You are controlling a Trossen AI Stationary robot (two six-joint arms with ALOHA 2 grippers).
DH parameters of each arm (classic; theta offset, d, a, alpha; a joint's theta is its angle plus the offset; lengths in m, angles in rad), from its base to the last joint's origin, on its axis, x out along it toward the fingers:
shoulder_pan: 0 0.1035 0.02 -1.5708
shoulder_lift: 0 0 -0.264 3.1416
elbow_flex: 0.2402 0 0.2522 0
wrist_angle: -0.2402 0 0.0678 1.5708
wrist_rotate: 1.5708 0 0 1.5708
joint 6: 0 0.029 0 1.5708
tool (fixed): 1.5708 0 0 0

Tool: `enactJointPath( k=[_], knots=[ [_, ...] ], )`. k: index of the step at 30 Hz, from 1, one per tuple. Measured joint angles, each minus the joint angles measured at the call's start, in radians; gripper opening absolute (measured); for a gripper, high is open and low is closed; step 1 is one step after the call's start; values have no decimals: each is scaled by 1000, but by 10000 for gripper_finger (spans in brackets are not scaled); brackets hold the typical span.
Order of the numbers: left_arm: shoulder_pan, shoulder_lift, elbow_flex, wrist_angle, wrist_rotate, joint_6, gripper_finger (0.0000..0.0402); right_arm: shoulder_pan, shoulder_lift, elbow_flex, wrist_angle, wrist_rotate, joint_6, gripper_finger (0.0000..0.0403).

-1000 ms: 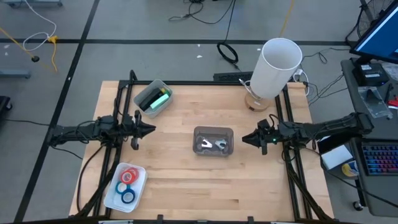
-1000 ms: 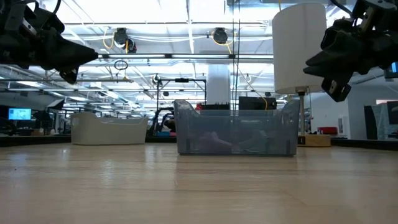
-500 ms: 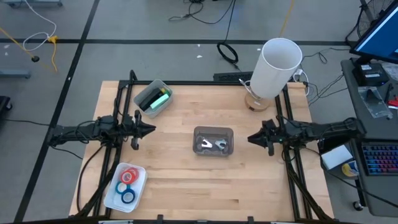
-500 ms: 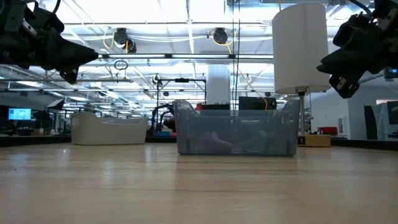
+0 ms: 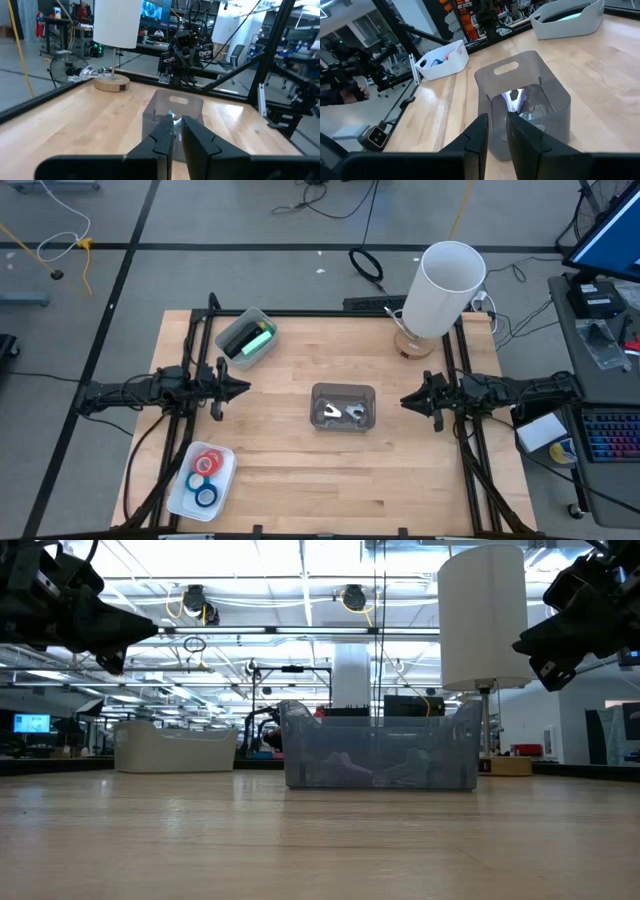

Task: Pick and place Stapler, Stapler remover, tape
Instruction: Return to Home Position

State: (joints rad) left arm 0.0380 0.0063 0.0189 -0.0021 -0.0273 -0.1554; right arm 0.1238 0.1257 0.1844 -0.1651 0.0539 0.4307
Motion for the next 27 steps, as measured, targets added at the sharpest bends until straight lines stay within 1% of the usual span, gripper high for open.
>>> enactJointPath(
  k=[3,5,8,12,19,27],
  knots=[
    [0,0,0,0,0,-35,37,0,0,-17,25,3,2,59],
    [0,0,0,0,0,-29,37,-6,-2,-51,51,1,20,59],
    [0,0,0,-1,0,-30,37,-20,-4,-108,153,-8,47,59],
    [0,0,-1,7,0,-34,37,-29,-3,-159,262,-2,4,59],
    [0,0,-2,12,0,-34,37,-66,-3,-160,234,-1,38,59],
    [0,0,-2,15,0,-36,37,-108,-3,-161,205,-2,21,59]
  ],
)
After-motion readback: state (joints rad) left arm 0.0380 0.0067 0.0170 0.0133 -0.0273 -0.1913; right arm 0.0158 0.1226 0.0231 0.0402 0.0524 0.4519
